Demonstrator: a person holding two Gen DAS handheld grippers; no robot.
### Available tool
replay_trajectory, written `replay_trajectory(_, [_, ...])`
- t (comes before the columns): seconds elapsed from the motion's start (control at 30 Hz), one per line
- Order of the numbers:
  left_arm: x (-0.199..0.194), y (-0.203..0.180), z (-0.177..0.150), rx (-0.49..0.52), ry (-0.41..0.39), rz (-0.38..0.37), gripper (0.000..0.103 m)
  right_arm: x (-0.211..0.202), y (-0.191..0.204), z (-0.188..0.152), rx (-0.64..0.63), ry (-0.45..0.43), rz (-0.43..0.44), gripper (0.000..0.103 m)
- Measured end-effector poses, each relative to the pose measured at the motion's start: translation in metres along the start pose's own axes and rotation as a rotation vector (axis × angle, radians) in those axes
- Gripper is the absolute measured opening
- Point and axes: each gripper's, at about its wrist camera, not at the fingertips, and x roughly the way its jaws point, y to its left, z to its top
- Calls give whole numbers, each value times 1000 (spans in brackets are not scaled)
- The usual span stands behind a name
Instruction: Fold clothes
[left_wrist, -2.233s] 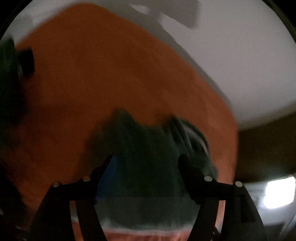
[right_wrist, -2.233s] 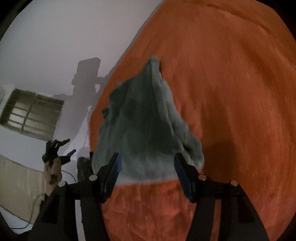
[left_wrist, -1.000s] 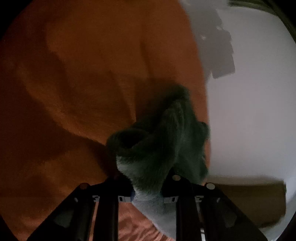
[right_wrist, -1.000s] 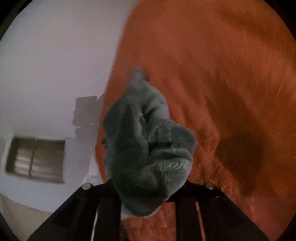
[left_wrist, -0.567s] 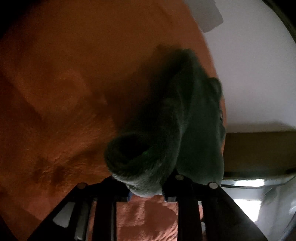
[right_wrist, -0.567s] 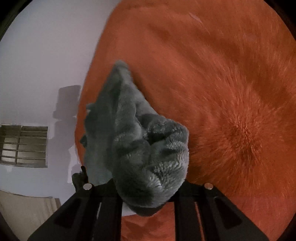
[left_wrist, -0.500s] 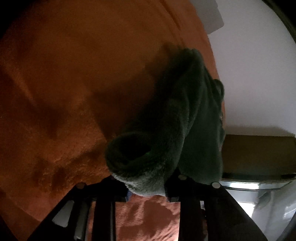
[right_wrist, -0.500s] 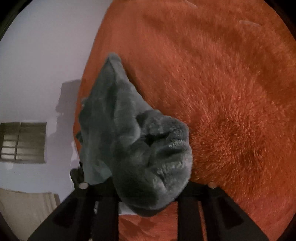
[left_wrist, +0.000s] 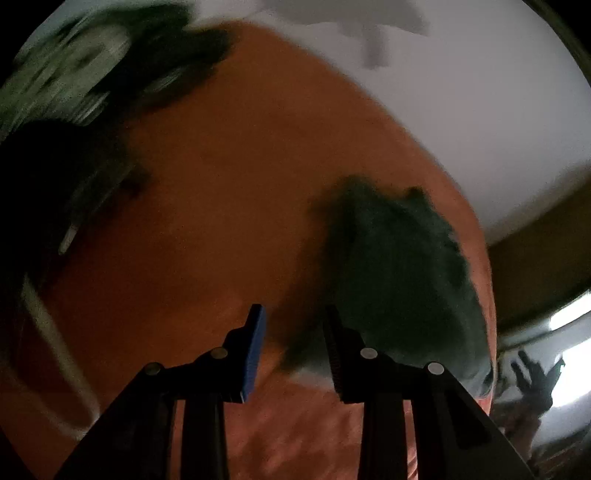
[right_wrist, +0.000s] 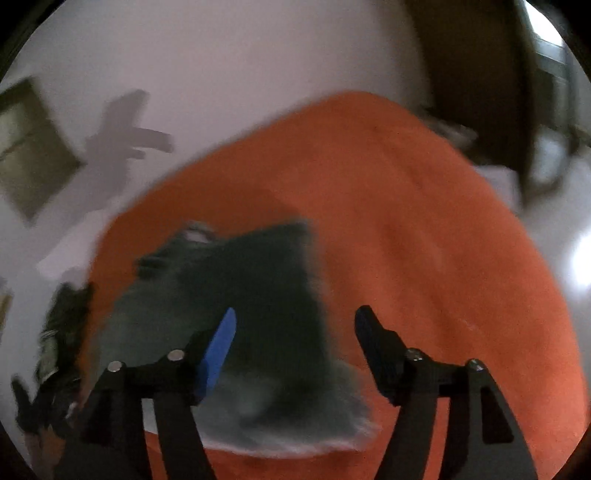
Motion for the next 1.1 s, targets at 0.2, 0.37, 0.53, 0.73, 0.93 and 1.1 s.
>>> replay_trajectory(0.2, [69,-186,51,350,-167,-77,62,100,96,0,-140,-42,98,70])
replay_trajectory(0.37, [205,-264,13,461,-103,90,65,182,120,-5,-121,44,129,65])
replay_trajectory(0.53, [269,-218,5,388,0,157,70,233,99,-24,-72,93,133,67])
replay_trajectory(0.73, [270,-215,0,389,-73,130,69,250,117,-38,-202,106,40,73])
replay_trajectory(0.93, [213,-178,4,465,-135,163,69,225,115,-29,-317,113,-120,73])
replay_trajectory(1.1, [215,-163,7,473,-122,203,69,235,73,-28,-196,106,-79,58])
